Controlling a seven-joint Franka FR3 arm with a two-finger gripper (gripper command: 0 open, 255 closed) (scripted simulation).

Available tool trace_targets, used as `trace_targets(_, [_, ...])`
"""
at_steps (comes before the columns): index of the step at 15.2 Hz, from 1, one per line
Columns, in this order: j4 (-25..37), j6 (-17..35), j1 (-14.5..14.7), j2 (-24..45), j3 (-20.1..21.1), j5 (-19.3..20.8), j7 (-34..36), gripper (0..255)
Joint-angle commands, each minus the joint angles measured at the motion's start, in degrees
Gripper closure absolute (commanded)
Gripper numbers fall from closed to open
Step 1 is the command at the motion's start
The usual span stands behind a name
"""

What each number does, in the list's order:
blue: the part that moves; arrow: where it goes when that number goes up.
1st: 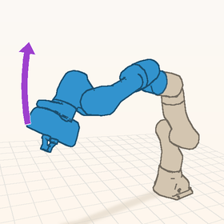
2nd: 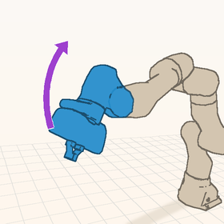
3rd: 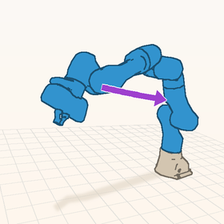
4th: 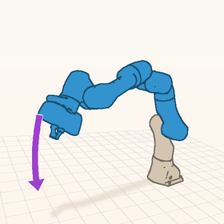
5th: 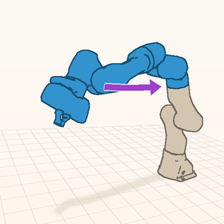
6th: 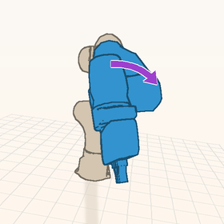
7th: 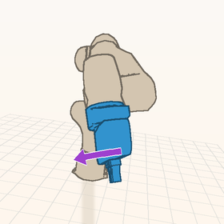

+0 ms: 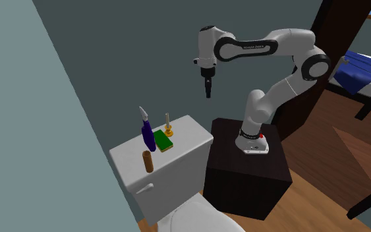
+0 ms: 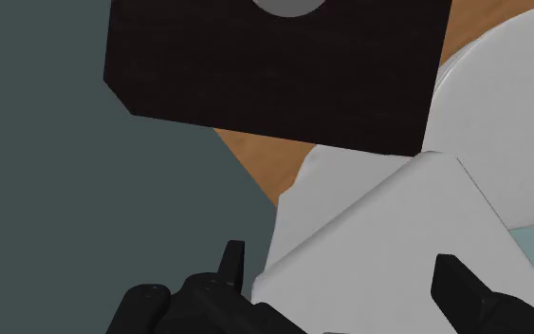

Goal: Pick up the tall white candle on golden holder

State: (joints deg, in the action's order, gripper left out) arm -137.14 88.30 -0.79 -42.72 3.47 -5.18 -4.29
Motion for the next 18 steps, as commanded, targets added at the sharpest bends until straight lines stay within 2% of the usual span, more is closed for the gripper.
trace_targets(1, [0.0, 0.0, 0.0, 0.0, 0.0, 0.0, 0.0, 0])
trace_targets(11, [-5.87, 27.65, 3.31, 6.0, 8.78, -4.22, 4.81, 0])
trace_targets(18, [-5.05, 46.75, 3.32, 14.95, 16.04, -3.0, 9.64, 0])
